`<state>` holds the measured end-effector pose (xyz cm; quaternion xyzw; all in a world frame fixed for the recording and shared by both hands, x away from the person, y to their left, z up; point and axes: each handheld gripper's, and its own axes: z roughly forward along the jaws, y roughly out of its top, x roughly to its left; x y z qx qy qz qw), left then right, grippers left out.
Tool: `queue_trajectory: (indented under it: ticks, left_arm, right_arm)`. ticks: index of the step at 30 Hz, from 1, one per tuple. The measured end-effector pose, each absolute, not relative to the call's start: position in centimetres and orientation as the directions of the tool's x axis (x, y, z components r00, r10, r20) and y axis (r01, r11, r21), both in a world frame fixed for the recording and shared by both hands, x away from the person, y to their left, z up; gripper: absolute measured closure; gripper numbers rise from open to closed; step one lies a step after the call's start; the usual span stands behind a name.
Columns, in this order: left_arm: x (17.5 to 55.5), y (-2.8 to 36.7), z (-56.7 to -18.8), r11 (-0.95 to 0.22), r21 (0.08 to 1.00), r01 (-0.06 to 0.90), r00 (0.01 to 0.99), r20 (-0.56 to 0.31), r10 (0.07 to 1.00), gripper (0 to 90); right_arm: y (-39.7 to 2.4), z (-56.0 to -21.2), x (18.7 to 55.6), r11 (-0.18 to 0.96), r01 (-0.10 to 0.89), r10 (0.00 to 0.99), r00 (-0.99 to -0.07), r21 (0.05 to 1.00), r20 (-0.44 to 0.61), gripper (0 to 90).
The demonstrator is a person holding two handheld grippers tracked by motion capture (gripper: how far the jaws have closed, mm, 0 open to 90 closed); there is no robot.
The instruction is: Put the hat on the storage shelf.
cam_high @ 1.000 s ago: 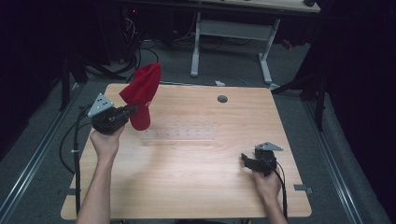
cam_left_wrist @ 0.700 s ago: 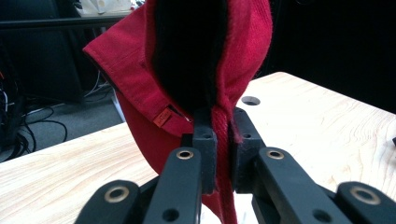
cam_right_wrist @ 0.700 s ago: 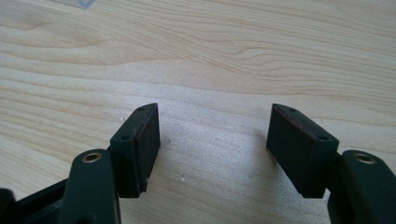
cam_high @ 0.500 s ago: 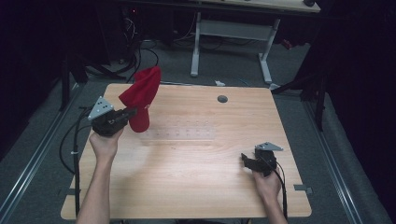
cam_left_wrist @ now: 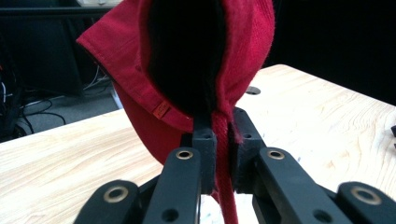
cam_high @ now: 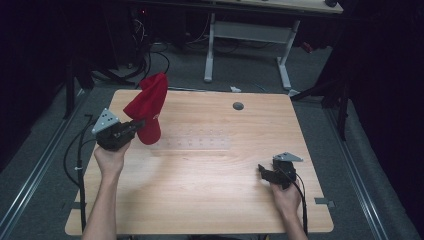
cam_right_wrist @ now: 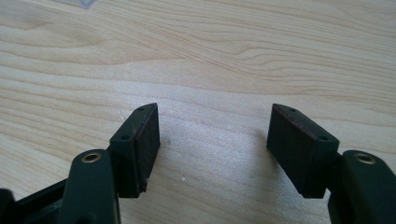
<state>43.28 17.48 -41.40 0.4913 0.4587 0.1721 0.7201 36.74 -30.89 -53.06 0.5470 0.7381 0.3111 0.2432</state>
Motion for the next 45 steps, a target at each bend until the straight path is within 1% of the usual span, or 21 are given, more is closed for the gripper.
queue_trajectory:
  ticks: [7, 16, 18, 23, 29, 32, 33, 35, 38, 39, 45]
  left_arm:
    - [43.7, 18.1, -41.5, 0.473, 0.854, 0.217, 0.516, -0.511, 0.687, 83.1]
    - [43.9, 18.6, -41.6, 0.461, 0.858, 0.225, 0.508, -0.508, 0.696, 83.0]
    - [44.2, 18.3, -42.4, 0.424, 0.87, 0.251, 0.495, -0.492, 0.717, 83.0]
    - [43.9, 18.1, -42.9, 0.432, 0.87, 0.238, 0.494, -0.491, 0.717, 82.9]
    - [43.0, 18.0, -43.7, 0.411, 0.882, 0.232, 0.489, -0.471, 0.735, 82.4]
    - [42.5, 17.7, -44.3, 0.386, 0.889, 0.246, 0.484, -0.457, 0.746, 82.3]
    - [42.2, 17.3, -45.1, 0.356, 0.898, 0.257, 0.479, -0.439, 0.76, 82.2]
    - [42.1, 17.2, -45.6, 0.346, 0.902, 0.257, 0.478, -0.43, 0.766, 81.9]
    - [42.1, 17.2, -46.2, 0.365, 0.894, 0.261, 0.458, -0.447, 0.768, 82.5]
    - [42.2, 17.5, -46.3, 0.393, 0.879, 0.269, 0.448, -0.475, 0.757, 82.4]
    - [42.1, 17.4, -46.3, 0.39, 0.88, 0.272, 0.449, -0.474, 0.757, 81.5]
  right_arm:
    - [-30.9, -53.1, 36.7, 0.208, 0.656, 0.959, -0.283, 0.725, -0.019, 34.7]
    - [-30.9, -53.1, 36.7, 0.208, 0.656, 0.959, -0.283, 0.725, -0.018, 34.7]
    - [-30.9, -53.1, 36.7, 0.208, 0.656, 0.959, -0.283, 0.725, -0.018, 34.7]
    - [-30.9, -53.1, 36.7, 0.208, 0.656, 0.959, -0.284, 0.725, -0.019, 34.7]
    - [-30.9, -53.1, 36.7, 0.208, 0.656, 0.959, -0.283, 0.725, -0.018, 34.7]
    - [-30.9, -53.1, 36.7, 0.208, 0.656, 0.959, -0.283, 0.725, -0.018, 34.7]
    - [-30.9, -53.1, 36.7, 0.208, 0.656, 0.959, -0.283, 0.725, -0.018, 34.6]
    - [-30.9, -53.1, 36.7, 0.208, 0.657, 0.959, -0.283, 0.725, -0.018, 34.7]
    - [-30.9, -53.1, 36.7, 0.208, 0.656, 0.959, -0.284, 0.725, -0.018, 34.7]
    - [-30.9, -53.1, 36.7, 0.208, 0.656, 0.959, -0.283, 0.725, -0.019, 34.7]
    - [-30.9, -53.1, 36.7, 0.208, 0.656, 0.959, -0.283, 0.725, -0.018, 34.6]
